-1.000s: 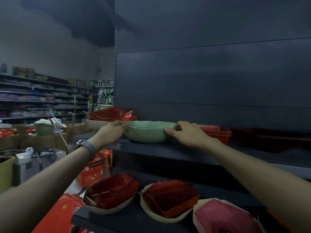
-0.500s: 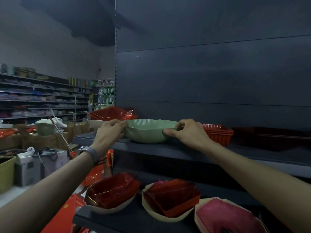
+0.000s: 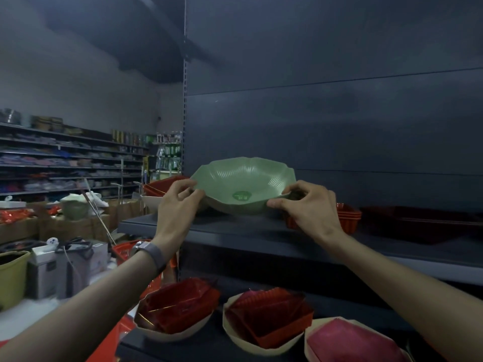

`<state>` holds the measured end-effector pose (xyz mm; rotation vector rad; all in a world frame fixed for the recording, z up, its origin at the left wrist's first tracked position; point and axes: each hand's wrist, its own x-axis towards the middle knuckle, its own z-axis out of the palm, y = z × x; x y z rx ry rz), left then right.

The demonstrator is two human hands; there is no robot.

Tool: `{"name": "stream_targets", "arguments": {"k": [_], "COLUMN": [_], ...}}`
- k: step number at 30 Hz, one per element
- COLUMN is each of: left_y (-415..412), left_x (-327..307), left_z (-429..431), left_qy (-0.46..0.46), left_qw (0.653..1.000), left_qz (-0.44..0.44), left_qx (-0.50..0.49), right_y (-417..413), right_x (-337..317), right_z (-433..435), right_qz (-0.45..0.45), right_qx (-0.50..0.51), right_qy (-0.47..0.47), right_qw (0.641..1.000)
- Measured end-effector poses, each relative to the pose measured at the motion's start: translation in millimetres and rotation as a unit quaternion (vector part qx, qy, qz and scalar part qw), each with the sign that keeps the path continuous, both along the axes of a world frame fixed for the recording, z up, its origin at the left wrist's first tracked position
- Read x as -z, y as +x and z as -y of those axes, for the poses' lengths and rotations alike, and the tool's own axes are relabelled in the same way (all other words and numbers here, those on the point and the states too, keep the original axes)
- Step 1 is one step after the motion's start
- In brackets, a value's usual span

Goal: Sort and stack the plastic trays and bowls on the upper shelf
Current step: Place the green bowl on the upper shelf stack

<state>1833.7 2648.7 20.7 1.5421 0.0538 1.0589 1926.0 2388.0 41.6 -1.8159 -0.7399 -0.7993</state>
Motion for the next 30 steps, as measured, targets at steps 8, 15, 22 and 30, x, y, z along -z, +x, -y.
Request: {"name": "stream_targets", "arguments": {"k": [8, 15, 22, 30], "left_y": [4.8, 28.4, 54.7, 85.1], "left_x": [-17.5, -14.2, -20.5, -37.0], "left_z": [37.0, 80.6, 138.1, 223.5], "left_qy": [-0.111, 0.013, 0.143, 0.133], "left_qw": [0.975, 0.968, 0.979, 0.971], "left_qz": [-0.019, -0.011, 0.043, 0.057], "left_qx": [0.194, 0.251, 0.139, 0.191], "right_y": [-6.6, -11.4, -25.5, -21.9], "right_x": [-5.9, -5.4, -17.9, -22.7], "right_z": [32.5, 78.4, 146.6, 235.0], "right_qz": [0.027, 0.014, 0.001, -0.005], "right_qx": [-0.002, 0.019, 0.060, 0.117], "right_qy": [0.039, 0.075, 0.086, 0.082], "right_qw": [0.999, 0.997, 0.994, 0.990]}}
